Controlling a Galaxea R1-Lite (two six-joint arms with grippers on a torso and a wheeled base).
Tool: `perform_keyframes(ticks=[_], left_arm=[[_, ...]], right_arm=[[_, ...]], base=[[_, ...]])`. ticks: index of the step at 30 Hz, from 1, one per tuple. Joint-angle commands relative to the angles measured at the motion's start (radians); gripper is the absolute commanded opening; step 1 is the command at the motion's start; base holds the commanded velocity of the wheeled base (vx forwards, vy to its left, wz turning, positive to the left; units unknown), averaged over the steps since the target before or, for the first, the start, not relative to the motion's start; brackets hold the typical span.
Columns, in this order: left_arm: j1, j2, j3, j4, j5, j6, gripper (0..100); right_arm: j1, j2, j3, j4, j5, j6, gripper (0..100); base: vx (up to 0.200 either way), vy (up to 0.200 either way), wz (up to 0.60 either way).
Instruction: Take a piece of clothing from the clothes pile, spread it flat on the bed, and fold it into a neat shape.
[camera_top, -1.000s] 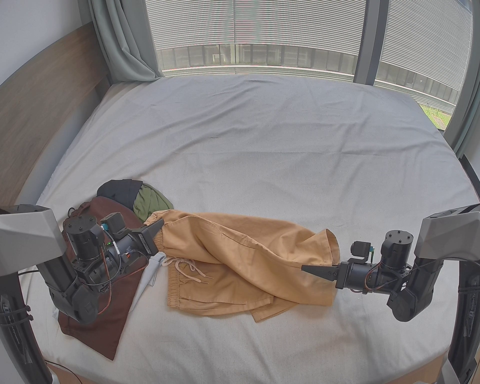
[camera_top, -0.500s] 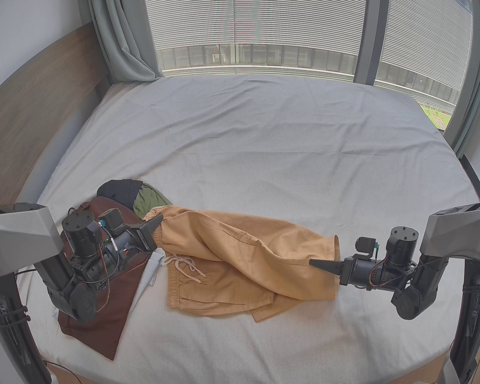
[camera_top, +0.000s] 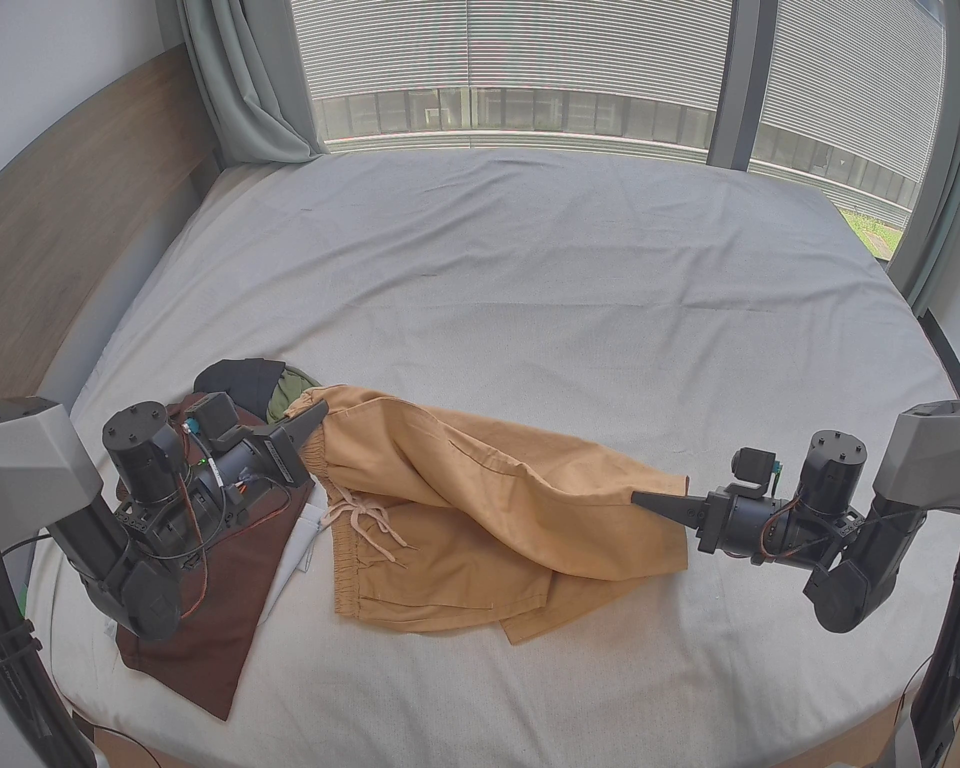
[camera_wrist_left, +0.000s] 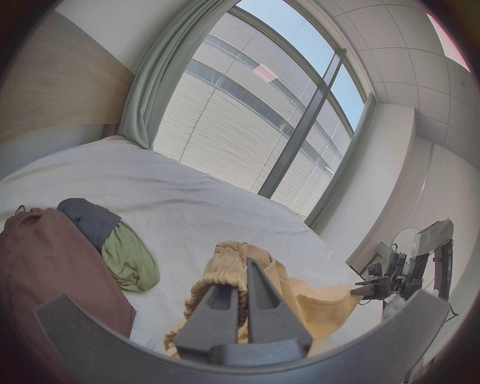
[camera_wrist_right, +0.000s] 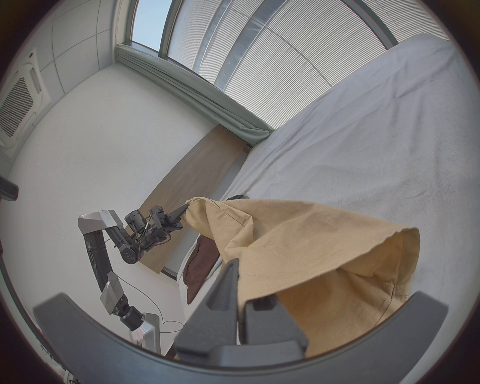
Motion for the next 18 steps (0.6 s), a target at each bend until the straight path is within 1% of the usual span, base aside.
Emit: perform_keyframes(ticks=[1, 9, 13, 18], left_arm=[[-0.007, -0.041, 0.003, 0.001, -0.016, 0.000, 0], [-0.007, -0.055, -0.001, -0.001, -0.025, 0.001, 0], [-0.003, -0.066, 0.000, -0.001, -0.056, 0.001, 0], [0.002, -0.067, -0.003, -0.001, -0.060, 0.001, 0]], right_arm=[[0.003, -0.063, 0.011, 0.000, 0.000, 0.000, 0], [0.009, -0.143, 0.023, 0.000, -0.001, -0.002, 0], [0.008, -0.166, 0.023, 0.000, -0.001, 0.000, 0], [0.008, -0.175, 0.022, 0.000, -0.001, 0.000, 0]], base=[[0.000, 0.000, 0.00], [0.000, 0.000, 0.00], [0.000, 0.000, 0.00], [0.000, 0.000, 0.00]])
